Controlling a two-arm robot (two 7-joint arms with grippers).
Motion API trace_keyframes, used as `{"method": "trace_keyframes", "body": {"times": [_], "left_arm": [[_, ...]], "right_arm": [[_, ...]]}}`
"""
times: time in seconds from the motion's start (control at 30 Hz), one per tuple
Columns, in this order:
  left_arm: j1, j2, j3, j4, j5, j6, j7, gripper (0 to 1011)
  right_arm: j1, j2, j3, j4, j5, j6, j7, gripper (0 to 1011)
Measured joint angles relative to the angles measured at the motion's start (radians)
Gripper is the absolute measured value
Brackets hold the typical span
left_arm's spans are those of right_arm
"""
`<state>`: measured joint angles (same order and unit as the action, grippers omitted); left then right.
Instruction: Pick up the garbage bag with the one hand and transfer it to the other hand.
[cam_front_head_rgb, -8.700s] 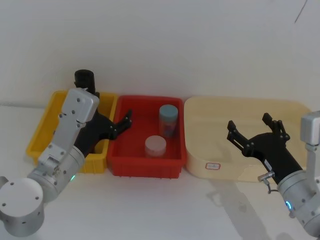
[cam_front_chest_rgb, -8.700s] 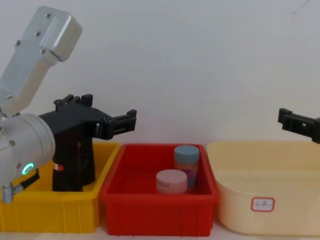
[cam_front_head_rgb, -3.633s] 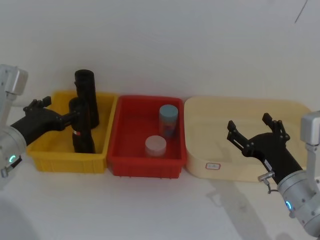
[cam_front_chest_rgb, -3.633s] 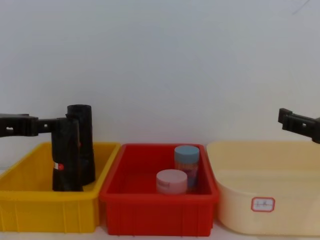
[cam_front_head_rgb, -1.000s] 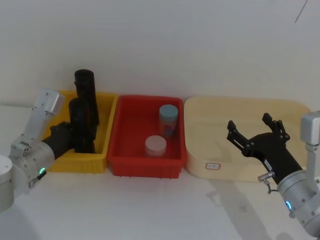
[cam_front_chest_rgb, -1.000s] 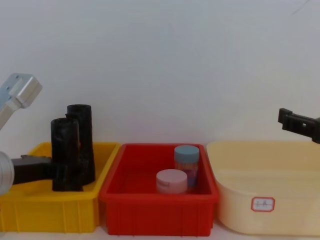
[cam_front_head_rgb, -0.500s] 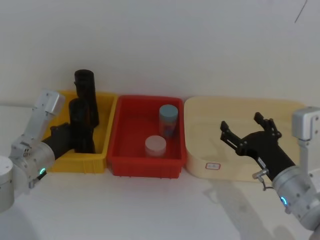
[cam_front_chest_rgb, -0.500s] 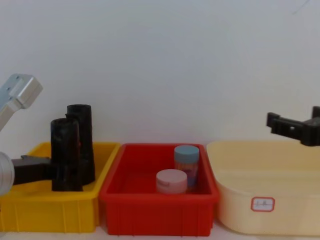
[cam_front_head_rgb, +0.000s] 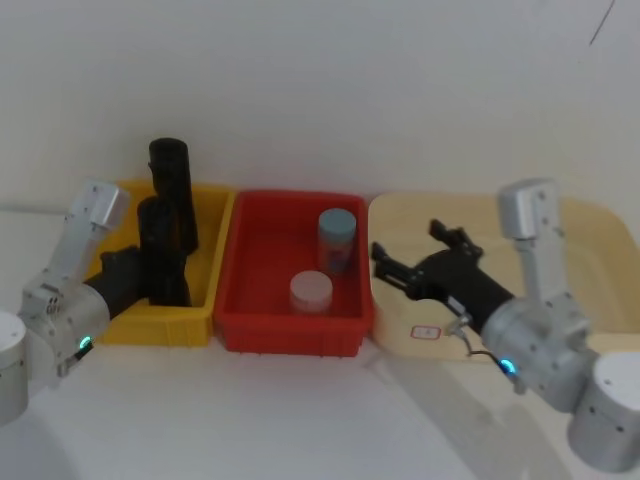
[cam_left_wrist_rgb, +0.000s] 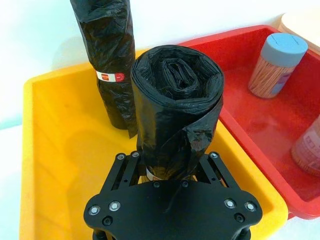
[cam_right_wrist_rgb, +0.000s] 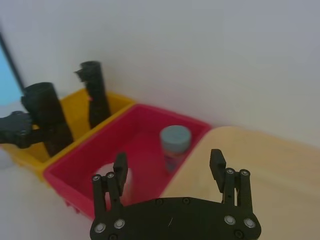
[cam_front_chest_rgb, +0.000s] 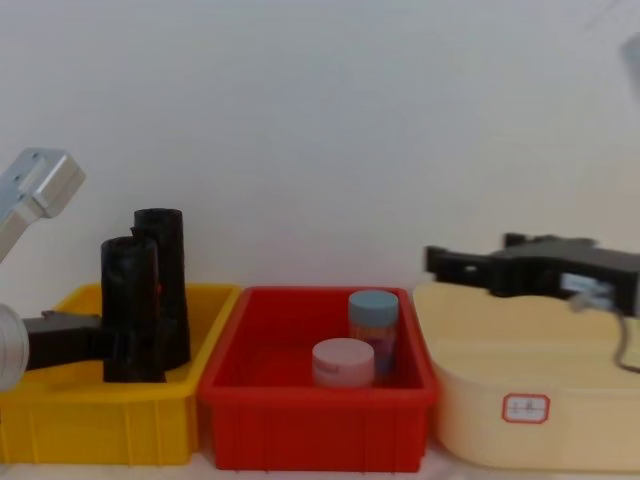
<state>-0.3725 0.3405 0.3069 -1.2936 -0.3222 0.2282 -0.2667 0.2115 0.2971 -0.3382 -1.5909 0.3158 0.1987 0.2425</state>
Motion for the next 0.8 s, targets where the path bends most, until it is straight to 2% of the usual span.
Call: {"method": "trace_keyframes", "body": {"times": [0.2, 0.43, 0.8], "left_arm": [[0.0, 0.0, 0.0, 0.0, 0.0, 0.0, 0.0, 401], [0.0, 0.0, 0.0, 0.0, 0.0, 0.0, 0.0, 401], [0.0, 0.0, 0.0, 0.0, 0.0, 0.0, 0.0, 401]], "right_arm": [[0.084, -0.039, -0.051, 0.078, 0.004, 0.057, 0.038, 1001], [0.155, -0.075, -0.097, 0.147, 0.007, 0.104, 0.068, 1001], [0.213, -0.098, -0.144, 0.2, 0.01, 0.163, 0.092, 1000]]}}
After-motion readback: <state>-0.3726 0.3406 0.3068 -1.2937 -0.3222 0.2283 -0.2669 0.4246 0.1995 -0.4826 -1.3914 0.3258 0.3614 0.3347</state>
